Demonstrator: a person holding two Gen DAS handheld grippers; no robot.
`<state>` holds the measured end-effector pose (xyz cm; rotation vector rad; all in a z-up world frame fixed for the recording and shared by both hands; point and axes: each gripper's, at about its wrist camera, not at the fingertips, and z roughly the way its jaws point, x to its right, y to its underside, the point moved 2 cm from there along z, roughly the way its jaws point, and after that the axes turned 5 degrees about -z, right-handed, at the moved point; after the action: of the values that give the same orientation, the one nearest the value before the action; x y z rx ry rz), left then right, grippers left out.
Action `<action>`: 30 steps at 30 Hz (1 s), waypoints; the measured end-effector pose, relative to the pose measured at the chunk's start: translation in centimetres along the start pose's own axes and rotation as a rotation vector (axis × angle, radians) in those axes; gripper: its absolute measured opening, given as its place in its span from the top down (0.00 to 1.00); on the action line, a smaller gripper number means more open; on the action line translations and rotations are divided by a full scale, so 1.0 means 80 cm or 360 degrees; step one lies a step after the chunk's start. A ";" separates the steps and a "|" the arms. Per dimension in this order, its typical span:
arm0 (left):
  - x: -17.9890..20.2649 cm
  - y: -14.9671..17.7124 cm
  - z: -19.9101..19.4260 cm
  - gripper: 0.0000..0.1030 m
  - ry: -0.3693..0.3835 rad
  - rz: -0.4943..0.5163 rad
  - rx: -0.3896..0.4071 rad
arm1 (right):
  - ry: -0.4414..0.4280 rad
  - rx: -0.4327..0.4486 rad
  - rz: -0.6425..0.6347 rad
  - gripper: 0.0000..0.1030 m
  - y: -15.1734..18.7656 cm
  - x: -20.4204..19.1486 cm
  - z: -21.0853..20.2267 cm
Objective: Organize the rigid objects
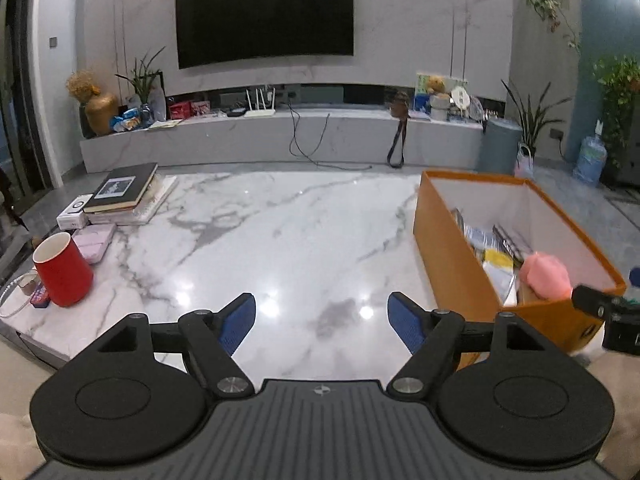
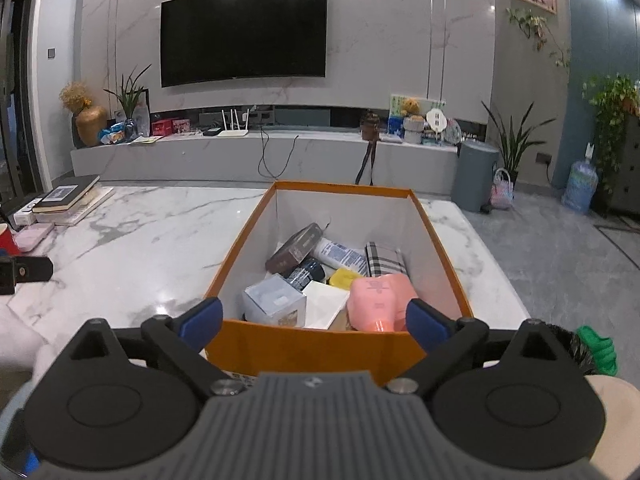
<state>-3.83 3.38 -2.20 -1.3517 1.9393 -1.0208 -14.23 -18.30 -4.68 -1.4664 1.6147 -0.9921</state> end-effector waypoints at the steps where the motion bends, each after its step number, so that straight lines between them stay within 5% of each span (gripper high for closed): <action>1: 0.001 0.003 0.003 0.14 -0.0014 0.0018 -0.0022 | -0.0005 -0.0004 0.0004 0.06 0.002 0.000 0.002; 30: -0.001 0.024 0.013 0.14 -0.0090 0.0033 -0.0119 | 0.0016 0.0010 0.0056 0.06 0.018 0.007 0.018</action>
<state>-3.94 3.58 -4.37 -1.3834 1.9630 -0.8986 -13.63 -18.92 -6.62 -1.4261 1.6377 -0.9856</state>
